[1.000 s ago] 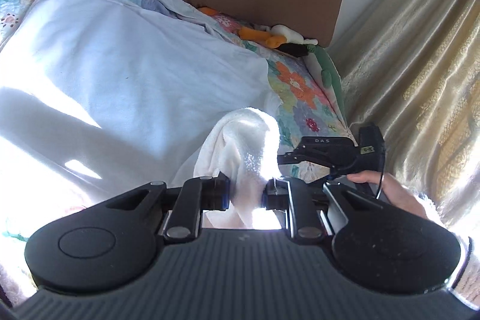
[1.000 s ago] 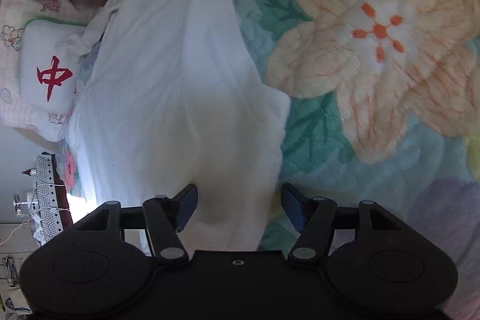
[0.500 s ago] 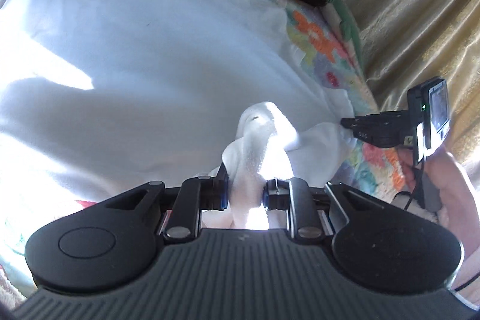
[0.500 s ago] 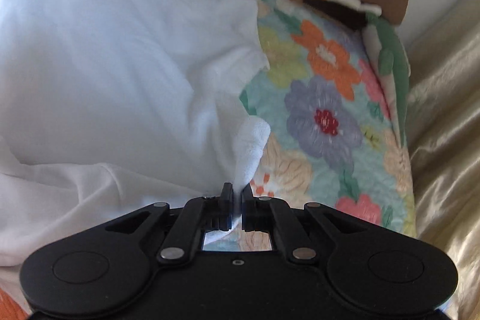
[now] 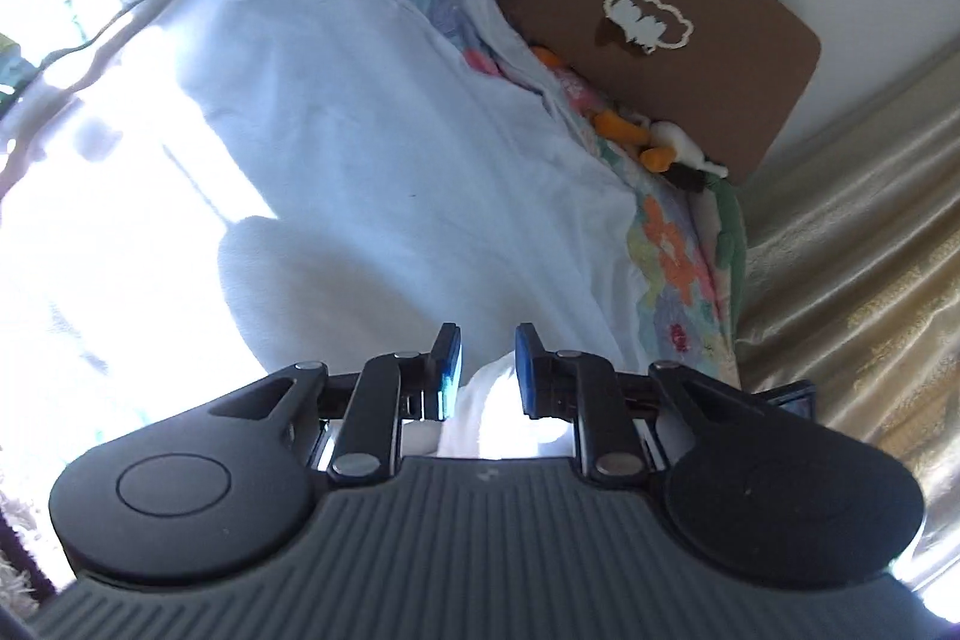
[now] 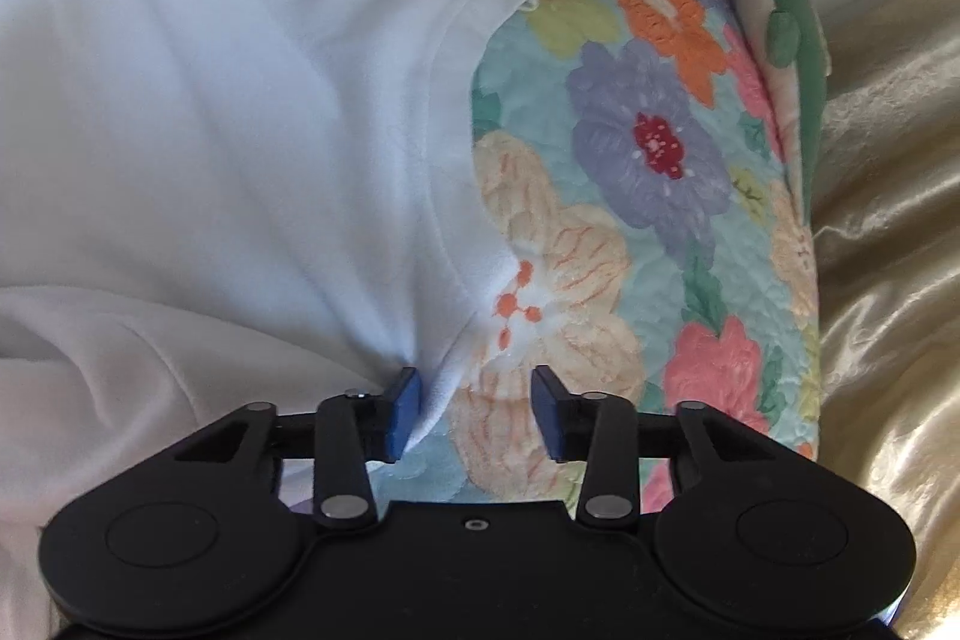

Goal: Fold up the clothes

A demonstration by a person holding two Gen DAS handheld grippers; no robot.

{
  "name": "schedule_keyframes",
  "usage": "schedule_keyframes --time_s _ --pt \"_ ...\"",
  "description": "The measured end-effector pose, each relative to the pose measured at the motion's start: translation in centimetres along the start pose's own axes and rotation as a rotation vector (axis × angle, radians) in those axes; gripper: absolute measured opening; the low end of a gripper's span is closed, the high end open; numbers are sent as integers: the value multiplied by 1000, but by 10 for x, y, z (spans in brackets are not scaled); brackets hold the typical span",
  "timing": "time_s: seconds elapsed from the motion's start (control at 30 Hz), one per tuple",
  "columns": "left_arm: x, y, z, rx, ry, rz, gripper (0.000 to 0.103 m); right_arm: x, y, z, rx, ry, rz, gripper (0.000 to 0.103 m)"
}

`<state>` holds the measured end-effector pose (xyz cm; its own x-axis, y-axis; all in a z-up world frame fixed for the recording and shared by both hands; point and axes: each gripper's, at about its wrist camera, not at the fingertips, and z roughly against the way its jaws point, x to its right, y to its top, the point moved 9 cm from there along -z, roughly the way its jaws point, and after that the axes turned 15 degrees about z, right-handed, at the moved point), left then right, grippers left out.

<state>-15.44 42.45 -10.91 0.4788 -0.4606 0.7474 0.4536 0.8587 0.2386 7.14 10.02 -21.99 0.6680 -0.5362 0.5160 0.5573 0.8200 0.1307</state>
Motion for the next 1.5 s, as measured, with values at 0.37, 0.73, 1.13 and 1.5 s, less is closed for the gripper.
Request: schedule_keyframes --time_s 0.37,0.73,1.13,1.5 --pt "-2 -81 -34 -127 166 -81 54 -78 13 172 580 718 47 67" --pt "-15 -68 44 91 317 -143 54 -199 30 155 417 901 307 6" --pt "37 -85 36 92 75 -286 92 -135 72 218 515 1423 -316 6" --pt "-20 -7 -19 43 248 -76 47 -111 82 205 570 1304 -379 11"
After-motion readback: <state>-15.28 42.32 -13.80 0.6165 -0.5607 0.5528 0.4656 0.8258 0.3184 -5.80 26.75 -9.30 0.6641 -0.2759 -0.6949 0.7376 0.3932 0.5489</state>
